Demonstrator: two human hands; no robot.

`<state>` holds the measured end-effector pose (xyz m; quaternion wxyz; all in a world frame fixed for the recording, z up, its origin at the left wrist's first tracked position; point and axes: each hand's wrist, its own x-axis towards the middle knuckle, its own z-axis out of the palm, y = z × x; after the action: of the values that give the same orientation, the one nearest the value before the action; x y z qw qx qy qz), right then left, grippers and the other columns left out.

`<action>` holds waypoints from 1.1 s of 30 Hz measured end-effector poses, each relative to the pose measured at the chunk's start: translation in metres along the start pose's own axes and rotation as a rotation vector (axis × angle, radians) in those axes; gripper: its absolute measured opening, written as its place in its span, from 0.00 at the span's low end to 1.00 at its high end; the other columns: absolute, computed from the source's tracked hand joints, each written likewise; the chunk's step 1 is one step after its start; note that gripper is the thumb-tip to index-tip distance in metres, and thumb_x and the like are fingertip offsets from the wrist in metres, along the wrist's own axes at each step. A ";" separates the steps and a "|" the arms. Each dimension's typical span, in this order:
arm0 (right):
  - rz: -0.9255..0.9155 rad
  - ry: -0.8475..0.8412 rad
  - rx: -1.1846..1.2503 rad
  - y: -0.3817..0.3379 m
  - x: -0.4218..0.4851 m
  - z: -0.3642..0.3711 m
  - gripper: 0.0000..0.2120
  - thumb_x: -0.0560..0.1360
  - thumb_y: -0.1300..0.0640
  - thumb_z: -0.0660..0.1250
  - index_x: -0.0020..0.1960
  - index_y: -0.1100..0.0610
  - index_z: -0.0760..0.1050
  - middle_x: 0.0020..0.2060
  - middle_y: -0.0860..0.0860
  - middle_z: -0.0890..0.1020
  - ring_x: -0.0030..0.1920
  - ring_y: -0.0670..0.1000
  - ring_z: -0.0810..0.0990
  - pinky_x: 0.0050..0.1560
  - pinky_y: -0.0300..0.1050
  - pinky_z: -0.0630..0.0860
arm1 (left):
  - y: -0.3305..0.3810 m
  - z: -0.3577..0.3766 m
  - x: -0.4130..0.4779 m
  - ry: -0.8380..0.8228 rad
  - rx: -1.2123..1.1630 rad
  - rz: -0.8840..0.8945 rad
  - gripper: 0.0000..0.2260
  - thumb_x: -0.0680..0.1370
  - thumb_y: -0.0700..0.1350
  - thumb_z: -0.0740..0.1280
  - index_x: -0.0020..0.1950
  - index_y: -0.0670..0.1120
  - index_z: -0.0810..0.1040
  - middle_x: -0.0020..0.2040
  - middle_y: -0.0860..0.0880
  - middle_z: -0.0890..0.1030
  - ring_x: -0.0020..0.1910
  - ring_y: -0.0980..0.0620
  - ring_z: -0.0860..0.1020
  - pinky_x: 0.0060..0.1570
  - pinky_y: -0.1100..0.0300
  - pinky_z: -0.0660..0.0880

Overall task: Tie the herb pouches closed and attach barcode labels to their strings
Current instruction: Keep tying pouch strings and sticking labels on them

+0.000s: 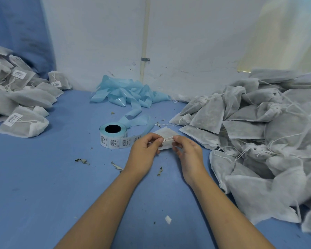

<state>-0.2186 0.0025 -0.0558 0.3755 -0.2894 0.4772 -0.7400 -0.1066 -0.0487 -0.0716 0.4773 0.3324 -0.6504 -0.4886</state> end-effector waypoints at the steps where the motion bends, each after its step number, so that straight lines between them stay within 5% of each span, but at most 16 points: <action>1: 0.007 0.015 0.035 0.000 0.001 -0.001 0.11 0.74 0.66 0.66 0.34 0.58 0.78 0.29 0.47 0.79 0.34 0.44 0.76 0.44 0.38 0.73 | 0.000 0.000 0.000 0.007 0.003 -0.009 0.07 0.79 0.42 0.65 0.42 0.50 0.79 0.37 0.53 0.80 0.33 0.56 0.76 0.42 0.59 0.75; 11: 0.012 0.008 0.080 0.001 0.004 -0.004 0.12 0.74 0.66 0.66 0.33 0.57 0.79 0.30 0.47 0.79 0.33 0.42 0.77 0.42 0.36 0.74 | 0.002 0.003 0.000 0.043 0.059 -0.041 0.07 0.80 0.42 0.63 0.42 0.49 0.77 0.38 0.51 0.80 0.33 0.54 0.75 0.45 0.54 0.75; 21: 0.130 -0.153 0.126 -0.001 0.002 -0.003 0.07 0.75 0.64 0.63 0.39 0.59 0.76 0.33 0.49 0.79 0.34 0.44 0.78 0.41 0.36 0.76 | 0.002 0.004 -0.001 0.068 0.008 -0.052 0.07 0.81 0.41 0.61 0.43 0.47 0.75 0.39 0.51 0.79 0.33 0.55 0.75 0.36 0.69 0.73; 33: 0.171 -0.315 0.016 -0.003 0.001 -0.005 0.08 0.73 0.65 0.62 0.37 0.60 0.76 0.34 0.51 0.80 0.37 0.47 0.76 0.45 0.38 0.74 | 0.003 0.003 -0.001 0.091 0.049 -0.060 0.06 0.81 0.41 0.60 0.47 0.43 0.74 0.38 0.50 0.78 0.32 0.57 0.75 0.34 0.70 0.72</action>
<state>-0.2240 0.0052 -0.0547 0.5094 -0.3570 0.4297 -0.6545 -0.1086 -0.0456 -0.0692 0.4831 0.3851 -0.6295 -0.4712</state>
